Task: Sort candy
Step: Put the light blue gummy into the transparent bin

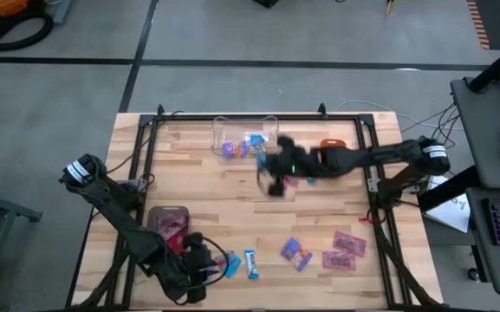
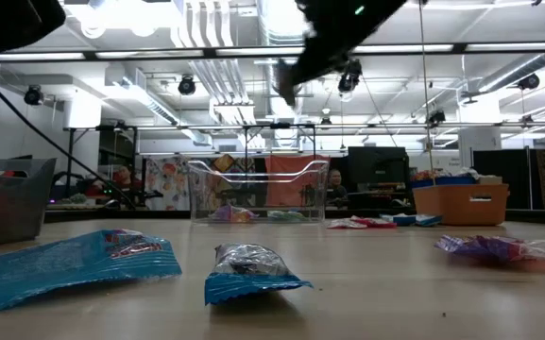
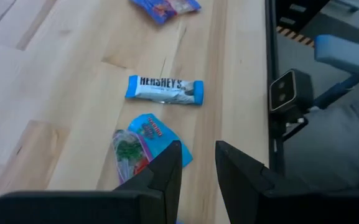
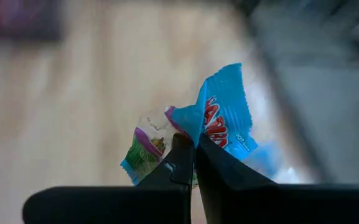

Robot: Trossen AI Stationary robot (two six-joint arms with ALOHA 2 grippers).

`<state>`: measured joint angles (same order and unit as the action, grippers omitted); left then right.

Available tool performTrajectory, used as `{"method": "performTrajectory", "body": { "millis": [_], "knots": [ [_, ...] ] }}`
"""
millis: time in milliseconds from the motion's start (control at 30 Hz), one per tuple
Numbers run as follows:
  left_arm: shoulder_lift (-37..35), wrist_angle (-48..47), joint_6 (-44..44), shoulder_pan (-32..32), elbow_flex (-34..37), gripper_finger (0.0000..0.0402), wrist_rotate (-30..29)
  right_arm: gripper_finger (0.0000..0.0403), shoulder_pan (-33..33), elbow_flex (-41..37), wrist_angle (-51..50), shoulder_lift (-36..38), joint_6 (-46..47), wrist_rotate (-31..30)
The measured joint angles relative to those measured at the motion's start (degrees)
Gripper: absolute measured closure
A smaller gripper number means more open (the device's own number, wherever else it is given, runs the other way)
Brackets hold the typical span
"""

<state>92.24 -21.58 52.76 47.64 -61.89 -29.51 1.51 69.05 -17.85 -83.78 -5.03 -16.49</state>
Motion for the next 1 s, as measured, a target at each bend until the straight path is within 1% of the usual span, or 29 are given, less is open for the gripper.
{"method": "performTrajectory", "body": {
  "millis": [67, 167, 233, 300, 367, 467, 633, 767, 867, 1000],
  "knots": [
    [0.60, -0.16, -0.07, 0.00, -0.02, 0.0320, -0.04, 0.0394, 4.75, -2.95, 13.64, -0.71, -3.42, 1.19],
    [0.95, -0.48, -0.12, 0.00, -0.02, 0.0320, -0.05, 0.0394, 11.12, -7.54, 30.13, -2.73, -4.42, 6.02],
    [0.95, -1.10, -0.12, -0.07, -0.02, 0.0320, -0.15, 0.0394, 14.54, -10.15, 38.32, -4.54, -2.80, 9.50],
    [0.92, -2.30, -0.14, -0.09, -0.02, 0.0320, -0.72, 0.0394, 17.19, -11.91, 43.90, -6.38, -0.44, 11.87],
    [0.80, -3.20, -0.18, -0.17, -0.03, 0.0320, -1.39, 0.0394, 19.08, -12.67, 46.09, -8.20, 1.35, 13.10],
    [0.73, -4.43, -1.11, -0.44, -0.04, 0.0320, -1.68, 0.0394, 20.39, -12.60, 46.49, -11.11, 3.46, 13.51],
    [0.73, -5.51, -1.24, -1.24, -0.04, 0.0320, -2.56, 0.0392, 20.59, -11.53, 46.77, -14.28, 2.29, 13.57],
    [0.73, -5.51, -2.23, -1.60, -0.04, 0.0320, -2.61, 0.0381, 20.67, -11.27, 46.54, -15.05, 1.40, 13.52],
    [0.73, -5.52, -3.18, -1.79, -0.04, 0.0320, -2.58, 0.0374, 21.21, -11.27, 45.13, -14.75, 2.39, 13.54],
    [0.73, -5.68, -3.20, -2.20, -0.02, 0.0320, -2.58, 0.0344, 21.64, -11.27, 42.62, -14.30, 3.56, 13.44]
  ]
}}
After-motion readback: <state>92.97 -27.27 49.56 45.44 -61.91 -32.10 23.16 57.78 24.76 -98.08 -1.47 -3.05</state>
